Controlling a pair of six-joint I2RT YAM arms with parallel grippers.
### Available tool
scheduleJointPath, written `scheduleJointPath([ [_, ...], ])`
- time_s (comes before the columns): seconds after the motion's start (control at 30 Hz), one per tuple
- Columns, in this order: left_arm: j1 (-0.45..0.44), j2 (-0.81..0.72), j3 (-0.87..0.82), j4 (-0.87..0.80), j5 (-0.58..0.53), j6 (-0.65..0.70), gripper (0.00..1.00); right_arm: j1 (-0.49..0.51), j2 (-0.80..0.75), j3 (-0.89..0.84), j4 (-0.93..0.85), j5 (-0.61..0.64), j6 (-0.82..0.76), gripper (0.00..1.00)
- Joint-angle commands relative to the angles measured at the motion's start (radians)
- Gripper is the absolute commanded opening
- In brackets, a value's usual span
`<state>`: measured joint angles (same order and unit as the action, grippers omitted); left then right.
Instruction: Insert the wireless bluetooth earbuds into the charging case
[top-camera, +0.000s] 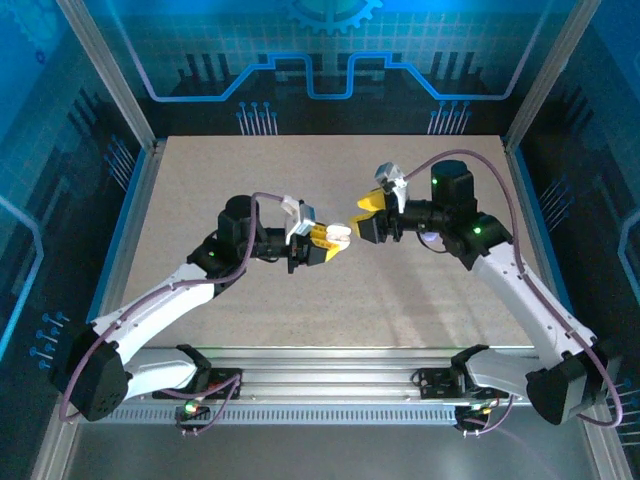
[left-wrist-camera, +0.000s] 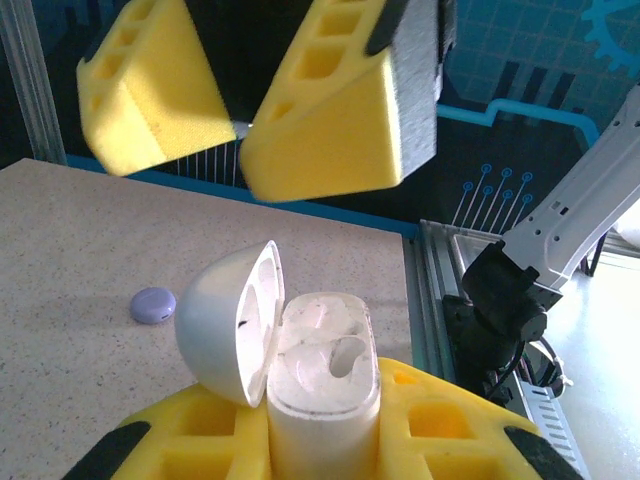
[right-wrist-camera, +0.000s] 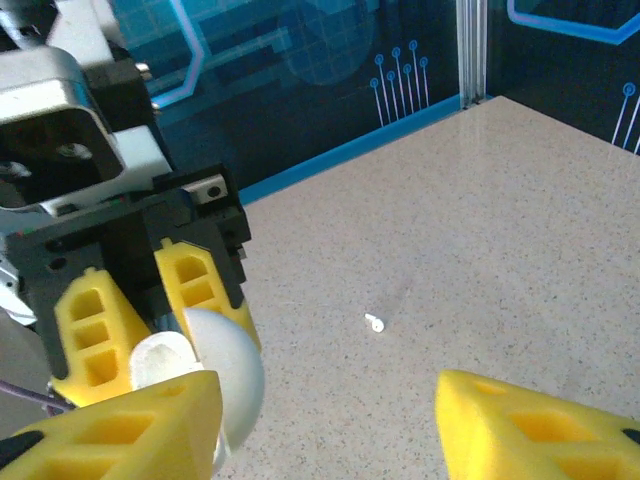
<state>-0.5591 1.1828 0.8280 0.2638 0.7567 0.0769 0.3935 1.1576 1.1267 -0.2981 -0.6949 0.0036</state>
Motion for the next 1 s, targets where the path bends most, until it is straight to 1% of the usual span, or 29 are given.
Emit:
scheduleJointPath([
  [0.0, 0.007, -0.02, -0.009, 0.031, 0.033, -0.008, 0.18, 0.018, -0.039, 0.004, -0.025, -0.015, -0.006, 0.62],
  [0.13, 0.007, -0.023, -0.005, 0.032, 0.033, -0.002, 0.18, 0.048, -0.023, 0.016, -0.065, 0.017, -0.025, 0.63],
  [0.57, 0.008, -0.031, 0.004, 0.028, 0.045, 0.007, 0.18, 0.062, 0.063, 0.051, -0.033, 0.012, -0.029, 0.64],
  [0.63, 0.007, -0.036, 0.002, 0.024, 0.045, 0.009, 0.18, 0.061, 0.073, 0.051, -0.032, 0.031, -0.023, 0.64],
  [0.8, 0.008, -0.057, -0.004, -0.003, 0.036, 0.03, 0.18, 0.06, 0.082, 0.039, -0.022, 0.137, 0.014, 0.64],
  [0.87, 0.02, -0.061, -0.021, 0.011, 0.027, 0.023, 0.18, 0.059, 0.089, 0.06, -0.048, 0.132, 0.022, 0.64],
  [0.97, 0.058, -0.058, -0.035, 0.033, 0.042, -0.01, 0.18, 0.065, 0.08, 0.083, -0.061, 0.131, 0.052, 0.64],
])
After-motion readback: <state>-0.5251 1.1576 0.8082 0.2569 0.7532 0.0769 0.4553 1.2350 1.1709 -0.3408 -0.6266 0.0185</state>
